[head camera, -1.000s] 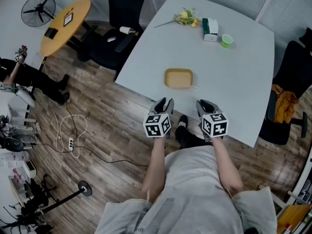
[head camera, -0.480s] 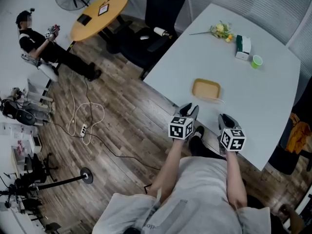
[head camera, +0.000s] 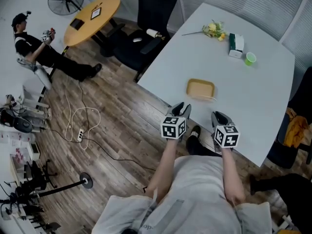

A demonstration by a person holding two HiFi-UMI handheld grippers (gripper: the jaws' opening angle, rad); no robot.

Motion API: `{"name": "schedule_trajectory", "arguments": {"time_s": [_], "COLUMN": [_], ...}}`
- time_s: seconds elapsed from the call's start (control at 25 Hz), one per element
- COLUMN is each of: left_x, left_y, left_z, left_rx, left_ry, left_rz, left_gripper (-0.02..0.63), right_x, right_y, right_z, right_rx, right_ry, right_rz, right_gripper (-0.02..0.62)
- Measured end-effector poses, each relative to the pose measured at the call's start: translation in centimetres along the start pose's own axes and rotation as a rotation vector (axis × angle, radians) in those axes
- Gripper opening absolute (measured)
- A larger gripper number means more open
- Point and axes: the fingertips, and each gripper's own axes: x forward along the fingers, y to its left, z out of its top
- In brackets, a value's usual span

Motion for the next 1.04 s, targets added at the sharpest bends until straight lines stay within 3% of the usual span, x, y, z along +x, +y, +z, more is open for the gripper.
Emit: {"name": "schedule_trajectory", "arguments": {"time_s": [1.04], "left_x": [-1.6], "left_y": [1.4], "left_z": [-1.0], "left_rx": [0.0], "left_ry": [-0.006], "left_rz": [0.013], "left_gripper": [0.133], "right_x": [0.8], "right_y": [1.5], "right_z": [-1.0], "right_rx": [0.016], "right_ry": [0.017], "right_rz": [0.021], "right_gripper": [0.056]}}
